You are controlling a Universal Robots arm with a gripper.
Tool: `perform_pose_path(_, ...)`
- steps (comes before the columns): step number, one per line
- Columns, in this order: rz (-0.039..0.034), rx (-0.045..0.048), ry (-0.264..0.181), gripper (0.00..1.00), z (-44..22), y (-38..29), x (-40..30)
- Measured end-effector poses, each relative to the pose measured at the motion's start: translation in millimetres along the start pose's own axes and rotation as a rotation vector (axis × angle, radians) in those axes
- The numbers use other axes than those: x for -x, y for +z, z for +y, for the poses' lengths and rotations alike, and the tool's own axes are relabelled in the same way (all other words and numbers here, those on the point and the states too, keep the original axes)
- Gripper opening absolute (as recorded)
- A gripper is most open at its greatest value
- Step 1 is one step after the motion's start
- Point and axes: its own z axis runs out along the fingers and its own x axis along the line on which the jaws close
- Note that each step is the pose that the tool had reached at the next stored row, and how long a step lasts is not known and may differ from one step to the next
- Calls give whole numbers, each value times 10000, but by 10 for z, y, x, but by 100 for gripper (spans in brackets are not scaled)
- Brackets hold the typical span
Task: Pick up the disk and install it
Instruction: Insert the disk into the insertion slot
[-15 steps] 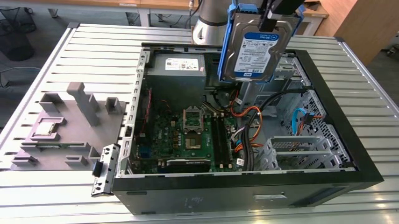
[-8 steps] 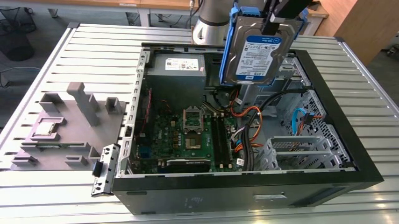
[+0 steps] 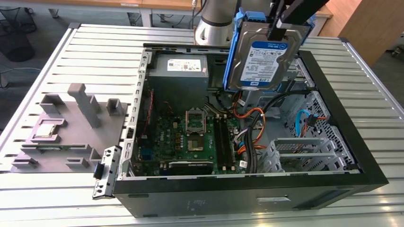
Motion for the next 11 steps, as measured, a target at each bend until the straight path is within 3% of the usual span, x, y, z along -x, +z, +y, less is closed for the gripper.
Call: perform_pose_path(11, 0, 0, 1, 35, -20, -6, -235)
